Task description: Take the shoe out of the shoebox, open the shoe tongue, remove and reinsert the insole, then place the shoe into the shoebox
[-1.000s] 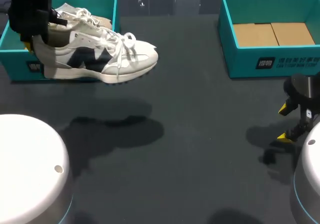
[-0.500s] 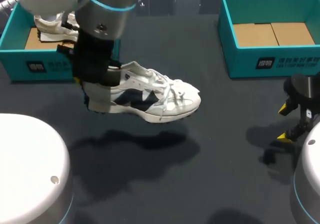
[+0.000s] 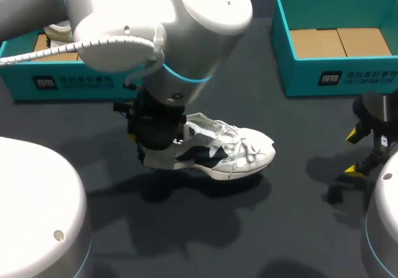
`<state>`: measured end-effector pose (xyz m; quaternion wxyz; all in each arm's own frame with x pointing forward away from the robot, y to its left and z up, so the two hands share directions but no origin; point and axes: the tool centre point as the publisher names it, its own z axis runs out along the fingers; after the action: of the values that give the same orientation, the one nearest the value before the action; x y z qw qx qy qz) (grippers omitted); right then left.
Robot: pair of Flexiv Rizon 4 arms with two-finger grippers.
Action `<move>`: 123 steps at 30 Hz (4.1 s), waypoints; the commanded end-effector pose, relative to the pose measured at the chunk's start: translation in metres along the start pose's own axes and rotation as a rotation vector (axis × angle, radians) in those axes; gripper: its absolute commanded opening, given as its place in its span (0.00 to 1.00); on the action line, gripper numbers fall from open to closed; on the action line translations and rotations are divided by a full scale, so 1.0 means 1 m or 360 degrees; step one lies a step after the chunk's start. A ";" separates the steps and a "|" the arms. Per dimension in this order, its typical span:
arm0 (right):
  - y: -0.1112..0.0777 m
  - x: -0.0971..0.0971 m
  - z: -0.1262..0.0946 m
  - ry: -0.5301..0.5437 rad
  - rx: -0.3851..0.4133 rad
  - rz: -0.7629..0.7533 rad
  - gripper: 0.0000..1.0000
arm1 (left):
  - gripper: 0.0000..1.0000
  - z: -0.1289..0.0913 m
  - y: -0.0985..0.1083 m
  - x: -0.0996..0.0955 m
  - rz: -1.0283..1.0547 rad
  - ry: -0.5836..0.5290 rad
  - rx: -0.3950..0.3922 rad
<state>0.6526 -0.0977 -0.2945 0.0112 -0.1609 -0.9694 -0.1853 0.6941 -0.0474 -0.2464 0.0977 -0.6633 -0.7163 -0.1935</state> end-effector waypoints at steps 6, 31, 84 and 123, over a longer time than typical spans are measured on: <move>0.000 0.002 -0.001 -0.0005 0.0002 0.0001 1.00 | 0.00 0.027 -0.001 -0.025 -0.0005 -0.0042 -0.0032; 0.000 0.002 -0.001 -0.0005 0.0002 0.0001 1.00 | 0.00 0.062 -0.005 -0.054 0.0094 -0.0105 -0.0028; 0.000 0.002 -0.001 -0.0005 0.0002 0.0001 1.00 | 0.92 0.086 -0.003 -0.083 0.0090 -0.0159 0.0064; 0.000 0.002 -0.001 -0.0005 0.0002 0.0001 1.00 | 1.00 0.007 -0.001 0.014 -0.0835 -0.0832 0.0798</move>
<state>0.6527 -0.0978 -0.2945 0.0112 -0.1609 -0.9693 -0.1853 0.6898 -0.0471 -0.2445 0.0820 -0.5002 -0.8601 0.0580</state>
